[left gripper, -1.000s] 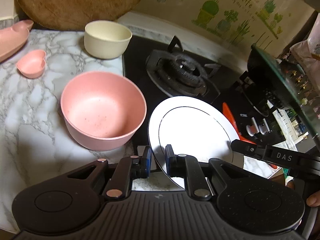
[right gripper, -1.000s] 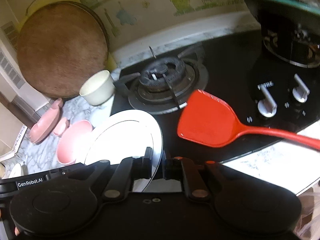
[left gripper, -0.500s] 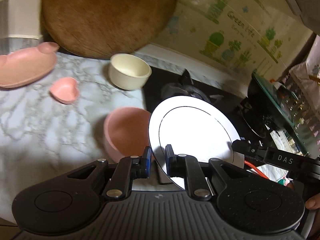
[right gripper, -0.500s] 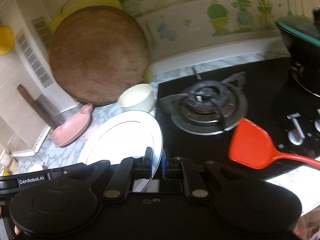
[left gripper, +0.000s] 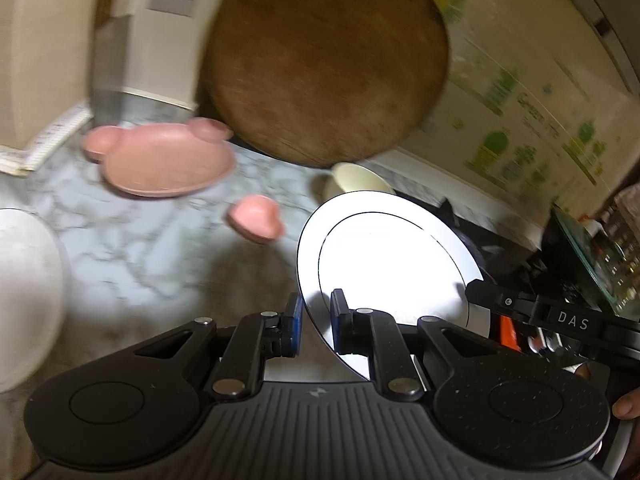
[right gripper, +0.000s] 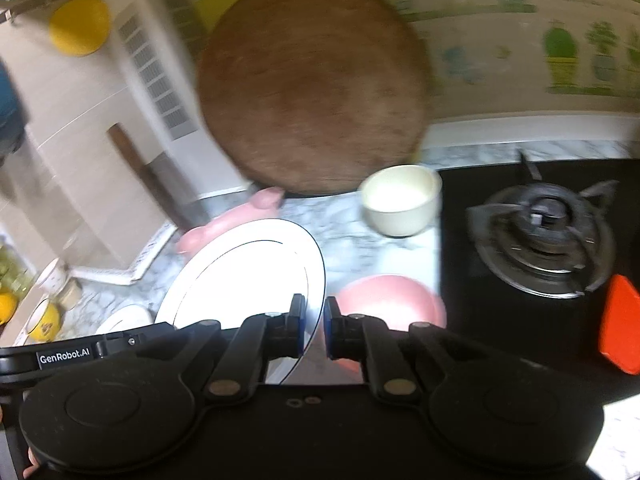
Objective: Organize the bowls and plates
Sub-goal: 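Carry the held white plate over the white plate on the counter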
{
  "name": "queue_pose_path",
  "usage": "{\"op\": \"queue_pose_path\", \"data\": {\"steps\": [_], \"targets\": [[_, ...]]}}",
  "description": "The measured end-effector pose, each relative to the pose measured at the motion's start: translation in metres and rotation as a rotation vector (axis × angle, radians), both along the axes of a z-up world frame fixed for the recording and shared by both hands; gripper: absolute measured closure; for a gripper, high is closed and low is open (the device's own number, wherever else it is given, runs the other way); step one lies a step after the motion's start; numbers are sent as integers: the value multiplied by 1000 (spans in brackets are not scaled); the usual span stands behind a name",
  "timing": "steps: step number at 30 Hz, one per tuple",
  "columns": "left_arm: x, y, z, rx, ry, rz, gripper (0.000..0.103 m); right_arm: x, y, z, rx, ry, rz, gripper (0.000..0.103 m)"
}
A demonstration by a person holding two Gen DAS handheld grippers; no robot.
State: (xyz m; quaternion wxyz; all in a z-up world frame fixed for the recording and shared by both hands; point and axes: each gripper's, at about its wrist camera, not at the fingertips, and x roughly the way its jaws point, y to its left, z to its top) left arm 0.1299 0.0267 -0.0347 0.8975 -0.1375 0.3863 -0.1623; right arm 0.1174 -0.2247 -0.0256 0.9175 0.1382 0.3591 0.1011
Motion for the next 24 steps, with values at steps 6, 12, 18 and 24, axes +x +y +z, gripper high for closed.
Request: {"op": "queue_pose_path", "data": {"steps": [6,12,18,24], "targets": [[-7,48,5,14,-13,94,90,20,50,-2,-3,-1,105,93],[-15,100,3,18,-4,196,90,35,103,-11,-5,6,204,93],[-24,145,0,42,-6,280,90,46,154,-18,-16,15,296,93],[-29,187,-8,46,15,359,90,56,199,-27,-26,29,363,93]]}}
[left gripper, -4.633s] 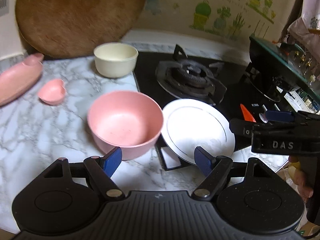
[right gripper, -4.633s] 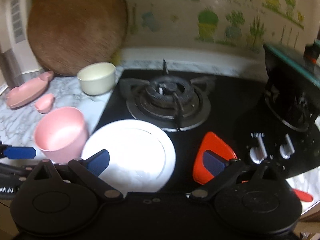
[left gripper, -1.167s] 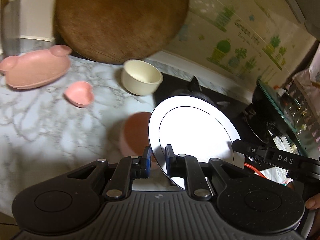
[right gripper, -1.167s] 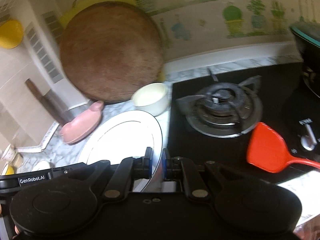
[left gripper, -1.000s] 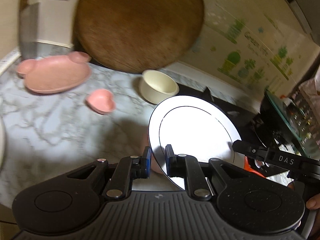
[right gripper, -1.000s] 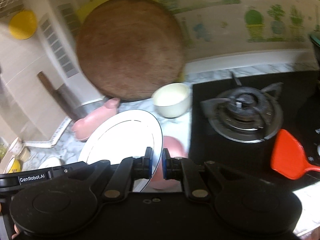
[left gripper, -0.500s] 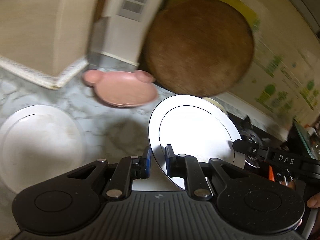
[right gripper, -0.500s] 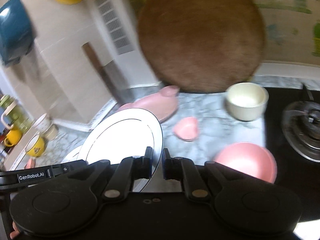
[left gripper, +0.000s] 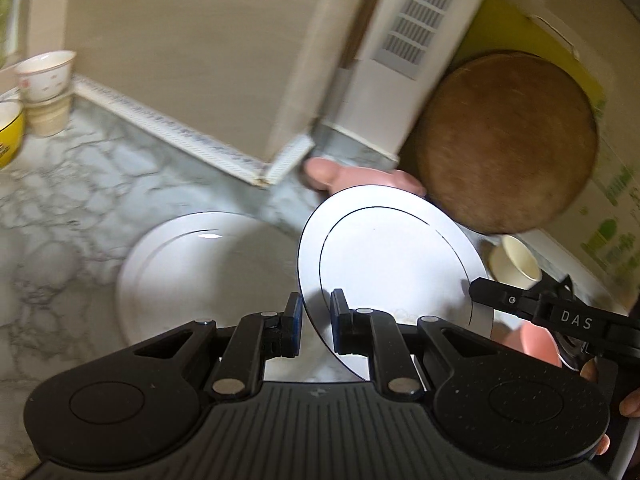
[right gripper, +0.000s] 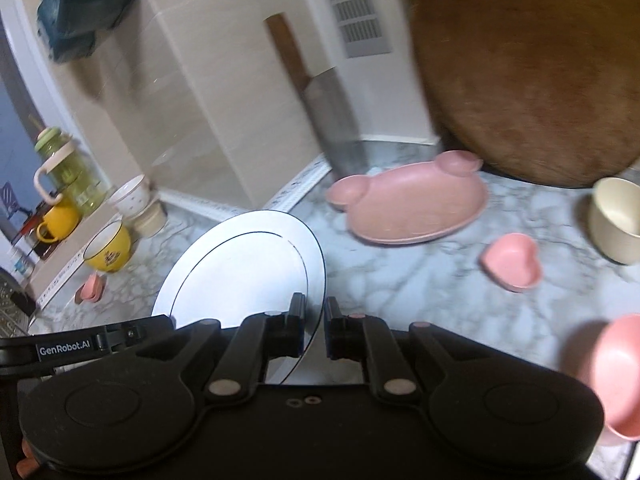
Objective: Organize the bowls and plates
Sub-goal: 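Carry the held white plate over the white plate on the counter, then lower the held plate onto the counter plate and open both grippers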
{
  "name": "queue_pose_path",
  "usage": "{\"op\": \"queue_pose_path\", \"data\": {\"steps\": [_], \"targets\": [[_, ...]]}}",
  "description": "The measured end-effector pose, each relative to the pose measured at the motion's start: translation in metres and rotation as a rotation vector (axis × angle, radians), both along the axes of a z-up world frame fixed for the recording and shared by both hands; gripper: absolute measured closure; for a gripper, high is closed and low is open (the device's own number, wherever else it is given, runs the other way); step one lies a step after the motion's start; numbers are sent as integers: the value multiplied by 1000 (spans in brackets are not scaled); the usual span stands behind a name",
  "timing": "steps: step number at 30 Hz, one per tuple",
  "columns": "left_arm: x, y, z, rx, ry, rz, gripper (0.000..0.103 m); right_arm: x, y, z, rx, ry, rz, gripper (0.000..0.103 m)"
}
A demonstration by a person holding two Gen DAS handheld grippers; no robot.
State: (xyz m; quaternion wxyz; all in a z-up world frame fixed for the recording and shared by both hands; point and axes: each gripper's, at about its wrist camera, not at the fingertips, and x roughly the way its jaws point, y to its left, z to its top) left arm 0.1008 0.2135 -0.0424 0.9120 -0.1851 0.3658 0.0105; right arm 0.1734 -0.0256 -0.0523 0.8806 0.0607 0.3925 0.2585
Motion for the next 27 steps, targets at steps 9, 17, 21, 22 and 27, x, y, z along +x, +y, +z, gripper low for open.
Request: {"op": "queue_pose_path", "data": {"steps": [9,17,21,22,27], "targets": [[6,49,-28,-30,68,72,90,20,47,-34,-23,65,42,93],[17,72,-61,-43,124,82,90,31,72,-60,-79,113,55,93],[21,80,-72,-52,149,80,90,34,79,-68,-96,129,63,93],[22,82,-75,-51,153,80,90,35,81,-69,-99,135,63,93],[25,87,-82,-55,172,80,90,39,86,-75,-101,150,62,93]]}}
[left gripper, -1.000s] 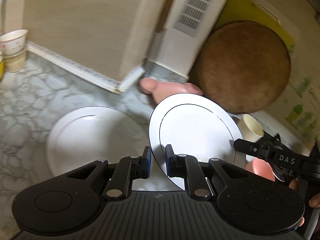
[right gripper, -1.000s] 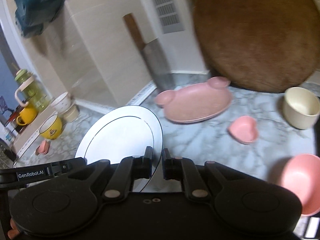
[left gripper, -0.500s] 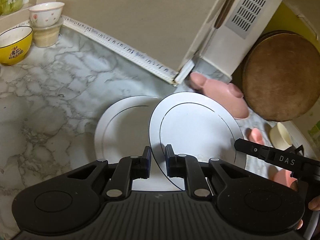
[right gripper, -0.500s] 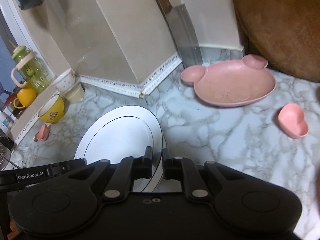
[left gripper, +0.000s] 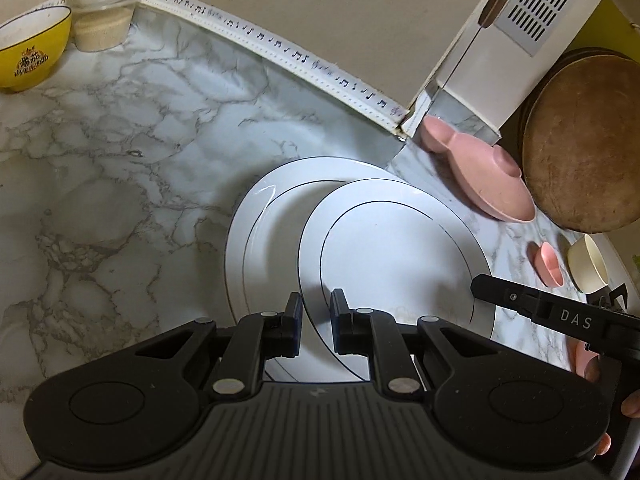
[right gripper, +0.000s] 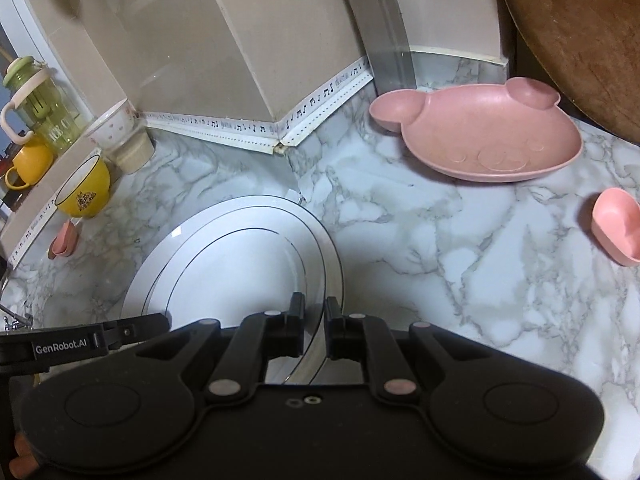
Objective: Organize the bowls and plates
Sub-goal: 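Lower the held plate onto the counter plate and open both grippers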
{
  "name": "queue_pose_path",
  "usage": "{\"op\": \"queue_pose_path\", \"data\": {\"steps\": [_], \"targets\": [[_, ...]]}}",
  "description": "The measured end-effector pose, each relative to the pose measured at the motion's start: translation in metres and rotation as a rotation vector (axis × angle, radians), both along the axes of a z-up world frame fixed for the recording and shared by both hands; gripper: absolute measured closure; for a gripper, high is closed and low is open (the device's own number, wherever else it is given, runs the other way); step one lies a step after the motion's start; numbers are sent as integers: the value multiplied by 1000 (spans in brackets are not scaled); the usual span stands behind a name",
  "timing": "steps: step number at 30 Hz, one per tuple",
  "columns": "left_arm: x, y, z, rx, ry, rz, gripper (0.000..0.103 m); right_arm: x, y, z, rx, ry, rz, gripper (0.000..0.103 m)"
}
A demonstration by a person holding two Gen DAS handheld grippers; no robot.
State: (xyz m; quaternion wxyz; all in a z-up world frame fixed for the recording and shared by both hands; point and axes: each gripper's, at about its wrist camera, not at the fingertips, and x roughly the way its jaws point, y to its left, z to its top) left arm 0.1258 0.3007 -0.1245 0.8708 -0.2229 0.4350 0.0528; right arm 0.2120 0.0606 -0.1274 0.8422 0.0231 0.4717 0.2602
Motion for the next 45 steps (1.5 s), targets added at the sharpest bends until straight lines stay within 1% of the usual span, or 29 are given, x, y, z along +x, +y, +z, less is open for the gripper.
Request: {"op": "queue_pose_path", "data": {"steps": [7,19,37,43,45], "targets": [[2,3,-4,-2,9,1,90,-1,6,-1,-26,-11,22,93],[2,11,-9,-43,31,1,90,1,10,-2,-33,-13,29,93],[5,18,-9,-76,48,-36,90,8,6,-4,8,12,15,94],[5,17,-7,-63,62,-70,90,8,8,-4,-5,0,25,94],[4,16,-4,-45,59,-80,90,8,10,-5,-14,-1,31,94]]}}
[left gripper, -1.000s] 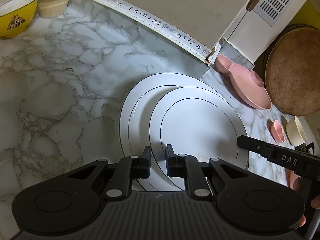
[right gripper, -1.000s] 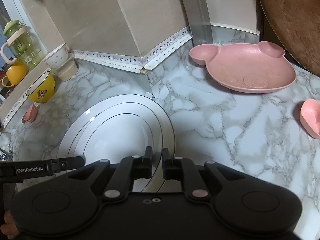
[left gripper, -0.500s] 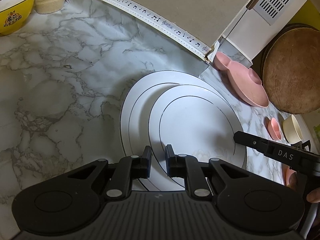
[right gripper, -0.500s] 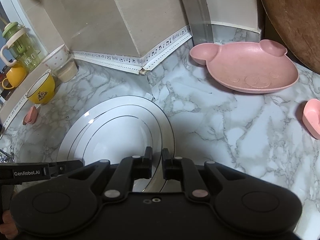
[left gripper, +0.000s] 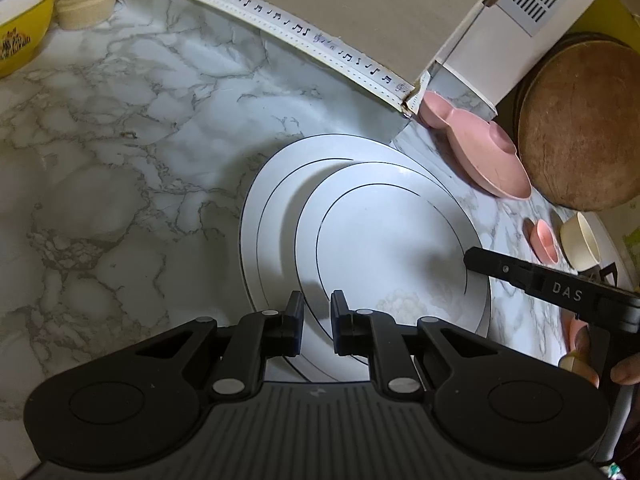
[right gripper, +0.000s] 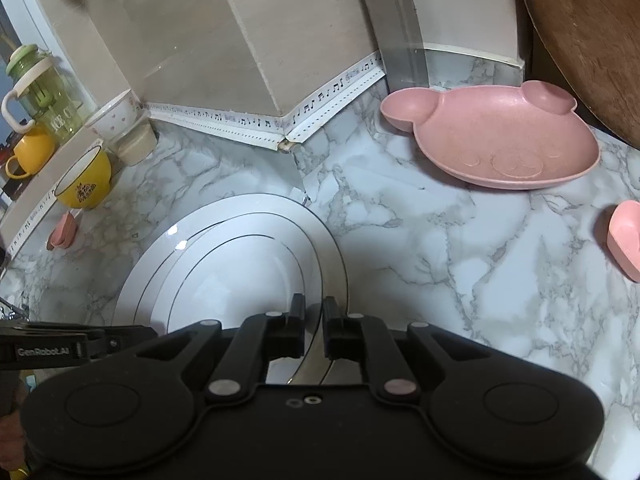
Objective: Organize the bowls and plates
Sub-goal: 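Lower the held plate onto the counter plate and open both grippers, then withdraw both grippers from the stacked plates toward the pink dishes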
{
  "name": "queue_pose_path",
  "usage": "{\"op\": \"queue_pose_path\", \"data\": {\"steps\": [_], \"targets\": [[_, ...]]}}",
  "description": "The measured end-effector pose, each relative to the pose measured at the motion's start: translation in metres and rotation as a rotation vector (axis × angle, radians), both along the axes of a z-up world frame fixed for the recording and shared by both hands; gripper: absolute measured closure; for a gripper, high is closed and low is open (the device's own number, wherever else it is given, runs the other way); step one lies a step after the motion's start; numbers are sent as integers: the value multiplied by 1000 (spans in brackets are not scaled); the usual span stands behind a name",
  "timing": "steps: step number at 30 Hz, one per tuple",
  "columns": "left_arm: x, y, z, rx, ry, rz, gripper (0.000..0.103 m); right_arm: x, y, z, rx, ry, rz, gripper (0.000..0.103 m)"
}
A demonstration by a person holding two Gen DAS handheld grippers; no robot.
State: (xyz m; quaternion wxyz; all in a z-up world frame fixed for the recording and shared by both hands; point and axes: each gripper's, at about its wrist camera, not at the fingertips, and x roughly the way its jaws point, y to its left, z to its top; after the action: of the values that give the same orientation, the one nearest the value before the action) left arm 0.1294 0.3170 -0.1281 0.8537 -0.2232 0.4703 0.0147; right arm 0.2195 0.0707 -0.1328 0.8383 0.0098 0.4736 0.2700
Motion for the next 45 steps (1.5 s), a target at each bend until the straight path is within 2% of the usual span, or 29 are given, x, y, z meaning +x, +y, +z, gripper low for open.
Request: {"op": "queue_pose_path", "data": {"steps": [11,16,25,36,37,42,45], "targets": [[-6,-12,23,119,-87,-30,90,-6,19,-6,-90,-35,47,95],[-5,-20,22,135,-93,-41,90,-11,17,-1,-90,-32,48,84],[-10,-47,35,180,-156,-83,90,-33,8,27,-84,-97,76,80],[-16,-91,63,262,-251,-142,89,-59,-21,61,-84,-197,53,66],[-17,-95,65,267,-255,-146,87,-61,-25,63,-84,-206,48,64],[-22,-111,73,273,-283,-149,60,-68,-47,75,-76,-232,18,59],[-24,-123,78,286,-301,-156,53,-72,-60,82,-78,-248,-2,54]]}}
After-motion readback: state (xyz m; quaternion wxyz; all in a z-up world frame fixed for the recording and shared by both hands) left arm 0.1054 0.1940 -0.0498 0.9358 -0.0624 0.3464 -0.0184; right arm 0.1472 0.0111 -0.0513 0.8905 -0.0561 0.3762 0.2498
